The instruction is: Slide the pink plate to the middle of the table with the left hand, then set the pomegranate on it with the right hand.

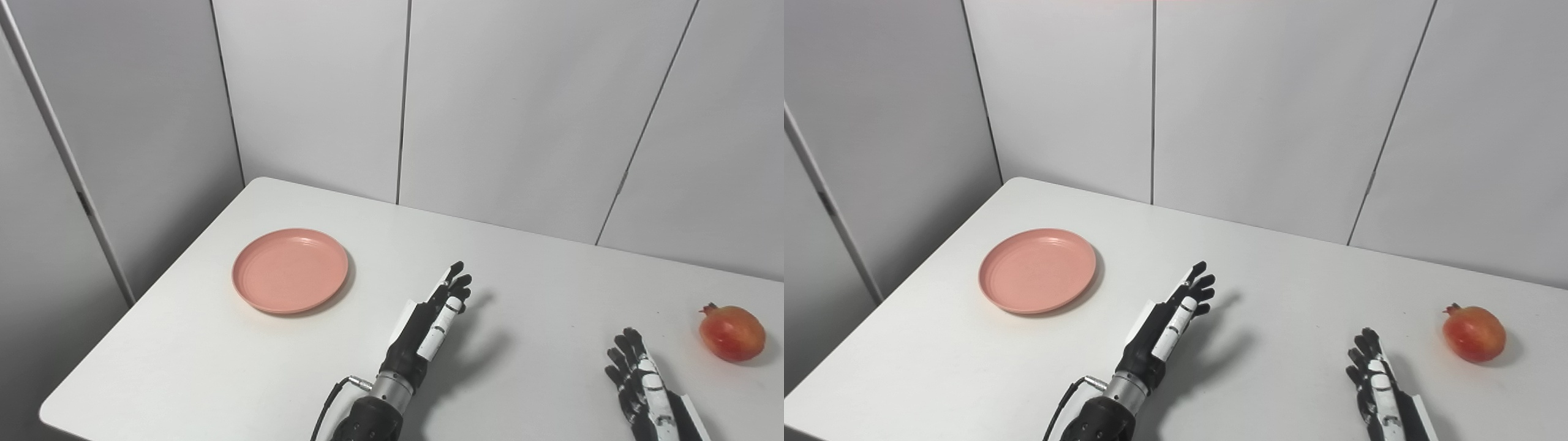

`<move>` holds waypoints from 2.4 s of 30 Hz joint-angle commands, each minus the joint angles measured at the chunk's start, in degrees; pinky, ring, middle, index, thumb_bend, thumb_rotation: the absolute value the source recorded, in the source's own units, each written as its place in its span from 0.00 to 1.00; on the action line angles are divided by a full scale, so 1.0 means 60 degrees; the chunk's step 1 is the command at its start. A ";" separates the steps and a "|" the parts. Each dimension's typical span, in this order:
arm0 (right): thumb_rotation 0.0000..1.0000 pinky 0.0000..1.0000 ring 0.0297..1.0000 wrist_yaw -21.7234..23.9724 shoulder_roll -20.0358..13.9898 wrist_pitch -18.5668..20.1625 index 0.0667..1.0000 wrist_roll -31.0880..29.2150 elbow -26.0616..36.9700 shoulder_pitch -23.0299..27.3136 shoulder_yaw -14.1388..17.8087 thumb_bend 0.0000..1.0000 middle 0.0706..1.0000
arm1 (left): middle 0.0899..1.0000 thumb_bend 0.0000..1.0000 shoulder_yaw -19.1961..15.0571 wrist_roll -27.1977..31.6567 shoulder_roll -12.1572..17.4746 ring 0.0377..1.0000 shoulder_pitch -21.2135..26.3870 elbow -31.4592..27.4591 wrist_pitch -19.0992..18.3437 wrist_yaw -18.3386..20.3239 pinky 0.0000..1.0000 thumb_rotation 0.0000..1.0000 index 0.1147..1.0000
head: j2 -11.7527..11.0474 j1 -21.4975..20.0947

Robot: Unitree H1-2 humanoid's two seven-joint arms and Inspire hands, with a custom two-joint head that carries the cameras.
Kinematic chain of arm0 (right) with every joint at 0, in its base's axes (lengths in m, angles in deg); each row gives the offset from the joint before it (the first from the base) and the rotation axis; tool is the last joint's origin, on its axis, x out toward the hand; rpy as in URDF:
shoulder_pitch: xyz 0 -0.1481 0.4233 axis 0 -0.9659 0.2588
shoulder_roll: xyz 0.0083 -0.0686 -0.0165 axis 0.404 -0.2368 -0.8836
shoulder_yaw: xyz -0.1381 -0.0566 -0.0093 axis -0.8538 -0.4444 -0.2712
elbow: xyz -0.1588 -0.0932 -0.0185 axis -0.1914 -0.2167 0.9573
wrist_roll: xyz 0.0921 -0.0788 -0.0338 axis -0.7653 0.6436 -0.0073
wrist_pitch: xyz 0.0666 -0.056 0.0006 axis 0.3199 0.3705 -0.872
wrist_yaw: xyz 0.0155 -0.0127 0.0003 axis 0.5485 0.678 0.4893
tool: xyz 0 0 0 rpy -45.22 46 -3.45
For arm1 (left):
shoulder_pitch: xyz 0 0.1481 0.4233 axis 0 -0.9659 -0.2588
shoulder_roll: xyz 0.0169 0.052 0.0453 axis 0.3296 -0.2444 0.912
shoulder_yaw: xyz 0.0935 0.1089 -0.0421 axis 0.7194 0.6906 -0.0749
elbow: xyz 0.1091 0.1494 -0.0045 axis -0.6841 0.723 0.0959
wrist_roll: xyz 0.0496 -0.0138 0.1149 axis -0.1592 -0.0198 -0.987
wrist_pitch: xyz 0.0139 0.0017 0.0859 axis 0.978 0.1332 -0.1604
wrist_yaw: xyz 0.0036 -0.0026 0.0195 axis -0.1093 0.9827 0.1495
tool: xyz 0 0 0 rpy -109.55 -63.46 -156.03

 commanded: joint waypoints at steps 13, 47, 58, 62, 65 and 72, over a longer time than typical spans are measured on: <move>1.00 1.00 1.00 -0.0067 0.0158 0.0000 1.00 -0.0023 0.0149 0.0255 -0.0050 0.07 1.00 | 0.95 0.37 -0.0145 0.0300 0.0304 0.93 -0.0278 -0.0995 -0.0619 0.0299 0.92 1.00 0.95 | -0.0012 0.0030; 1.00 1.00 1.00 -0.0151 0.0280 -0.0004 1.00 -0.0057 -0.0002 0.0351 -0.0010 0.06 1.00 | 0.96 0.40 -0.1956 0.1799 0.1624 0.94 0.1549 -0.4252 -0.3494 0.0482 0.95 1.00 0.95 | -0.0069 0.0192; 1.00 1.00 1.00 -0.0139 0.0240 0.0015 1.00 -0.0052 0.0031 0.0338 -0.0014 0.06 1.00 | 0.94 0.42 -0.3058 0.2325 0.2354 0.93 0.2146 -0.3619 -0.3316 0.0261 0.94 1.00 0.93 | -0.0113 0.0284; 1.00 1.00 1.00 -0.0056 0.0215 0.0024 1.00 -0.0171 0.0020 0.0331 0.0006 0.06 1.00 | 0.95 0.41 -0.3421 0.2456 0.2678 0.95 0.2305 -0.3452 -0.3183 0.0221 0.96 1.00 0.94 | -0.0140 0.0311; 1.00 1.00 1.00 -0.0040 0.0182 0.0015 1.00 -0.0186 0.0012 0.0334 0.0004 0.06 1.00 | 0.97 0.40 -0.3597 0.2469 0.2893 0.96 0.2383 -0.3359 -0.3116 0.0170 0.98 1.00 0.96 | -0.0152 0.0336; 1.00 1.00 1.00 -0.0045 0.0136 0.0079 1.00 -0.0233 0.0109 0.0302 -0.0009 0.06 1.00 | 0.93 0.35 -0.4321 0.2856 0.3188 0.92 0.2596 -0.3230 -0.3338 -0.0158 0.93 1.00 0.92 | -0.0142 0.0362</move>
